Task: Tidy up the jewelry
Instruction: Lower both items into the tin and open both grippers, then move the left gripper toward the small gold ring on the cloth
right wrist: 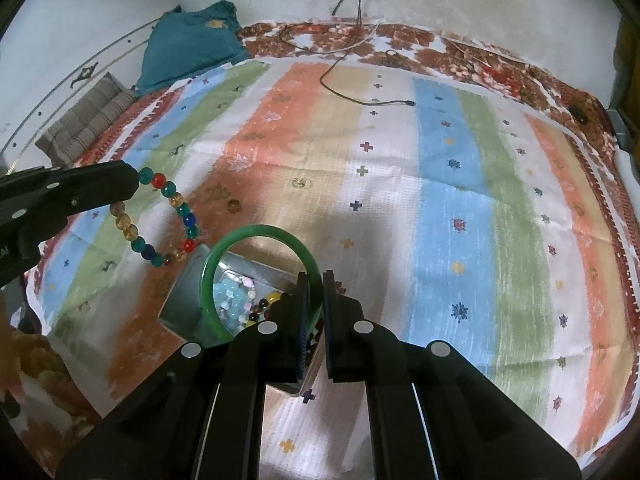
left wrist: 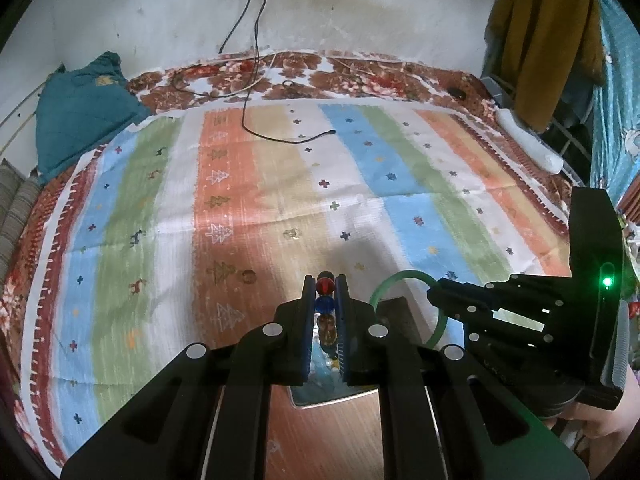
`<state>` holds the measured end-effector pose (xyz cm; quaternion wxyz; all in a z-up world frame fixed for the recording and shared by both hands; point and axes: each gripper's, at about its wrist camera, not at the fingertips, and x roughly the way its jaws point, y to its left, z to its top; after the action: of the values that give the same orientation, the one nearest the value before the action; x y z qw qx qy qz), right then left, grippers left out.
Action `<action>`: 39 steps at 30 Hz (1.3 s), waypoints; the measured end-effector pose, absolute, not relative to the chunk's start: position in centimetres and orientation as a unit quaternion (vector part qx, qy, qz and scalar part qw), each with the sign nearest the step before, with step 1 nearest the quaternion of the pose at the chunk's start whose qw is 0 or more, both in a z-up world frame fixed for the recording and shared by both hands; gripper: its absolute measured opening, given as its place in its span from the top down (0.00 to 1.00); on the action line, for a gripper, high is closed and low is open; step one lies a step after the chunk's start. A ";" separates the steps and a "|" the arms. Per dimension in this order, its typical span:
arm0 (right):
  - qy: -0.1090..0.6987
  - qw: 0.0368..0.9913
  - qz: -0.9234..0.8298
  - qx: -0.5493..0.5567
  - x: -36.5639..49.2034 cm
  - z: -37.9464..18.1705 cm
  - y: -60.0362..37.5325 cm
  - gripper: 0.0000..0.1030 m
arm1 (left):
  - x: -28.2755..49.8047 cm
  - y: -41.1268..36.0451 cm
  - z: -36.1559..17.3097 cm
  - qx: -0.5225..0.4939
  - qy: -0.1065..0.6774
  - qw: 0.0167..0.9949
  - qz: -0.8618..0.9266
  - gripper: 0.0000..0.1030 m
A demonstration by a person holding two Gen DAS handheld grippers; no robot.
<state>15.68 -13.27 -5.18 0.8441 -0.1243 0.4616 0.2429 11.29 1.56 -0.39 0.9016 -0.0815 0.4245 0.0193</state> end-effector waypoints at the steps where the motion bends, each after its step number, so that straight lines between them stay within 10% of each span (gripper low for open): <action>1: 0.460 0.845 0.243 -0.122 15.4 -5.1 -13.4 0.92 | 11.0 1.5 -0.3 -0.081 0.422 0.903 0.020 0.91; 22: 0.452 0.853 0.242 -0.091 14.3 -4.4 -14.0 0.88 | 8.9 0.7 -0.1 -0.078 0.417 0.905 0.021 0.90; 39: 0.458 0.859 0.215 -0.077 17.7 -4.6 -13.6 0.61 | 11.3 4.5 -2.4 -0.092 0.463 0.878 0.077 0.58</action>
<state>17.67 -13.63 -4.56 0.8591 -0.0774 0.4578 0.2153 11.27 4.48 -2.45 0.8782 -0.0919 0.4629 0.0771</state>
